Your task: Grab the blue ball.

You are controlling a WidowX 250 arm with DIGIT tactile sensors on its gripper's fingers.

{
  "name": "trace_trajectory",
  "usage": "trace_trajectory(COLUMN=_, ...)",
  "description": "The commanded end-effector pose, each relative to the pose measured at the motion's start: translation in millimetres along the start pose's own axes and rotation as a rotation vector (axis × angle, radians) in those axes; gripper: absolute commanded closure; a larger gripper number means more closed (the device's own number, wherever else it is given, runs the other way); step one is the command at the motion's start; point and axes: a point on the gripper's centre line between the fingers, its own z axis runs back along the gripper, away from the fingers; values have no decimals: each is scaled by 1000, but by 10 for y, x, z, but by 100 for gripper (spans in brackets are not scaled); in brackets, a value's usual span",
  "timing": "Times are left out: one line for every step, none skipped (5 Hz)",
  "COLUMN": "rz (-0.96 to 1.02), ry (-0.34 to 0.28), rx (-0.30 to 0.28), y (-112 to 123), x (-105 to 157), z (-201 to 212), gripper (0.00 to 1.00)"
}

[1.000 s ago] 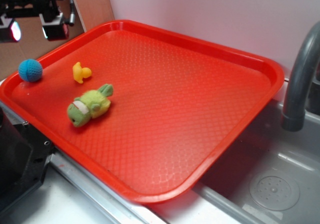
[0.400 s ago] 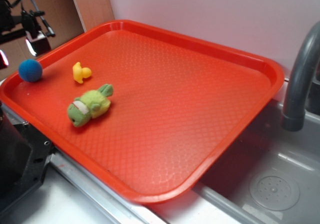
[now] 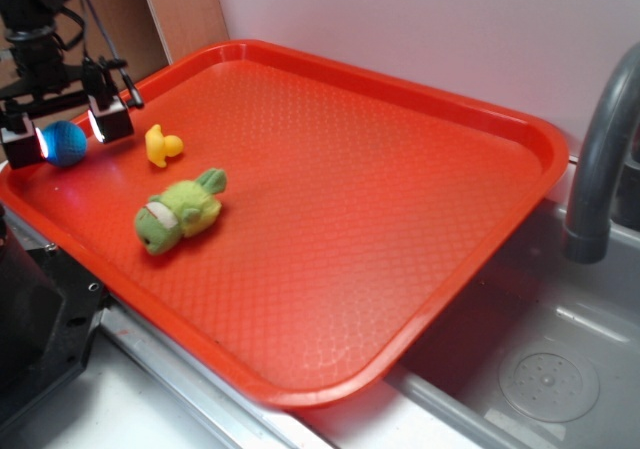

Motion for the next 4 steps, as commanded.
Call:
trace_trajectory(rz=-57, ry=-40, rx=85, y=65, x=-114, z=-100, gripper=100)
trace_trajectory(rz=-314, ry=-8, rx=96, y=-122, x=-246, z=57, gripper=100)
trace_trajectory(rz=-561, ry=-30, rx=14, y=-240, x=-467, z=416, gripper=100)
trace_trajectory(rz=-759, ry=-85, rx=-65, y=-186, x=-664, z=794, gripper=100)
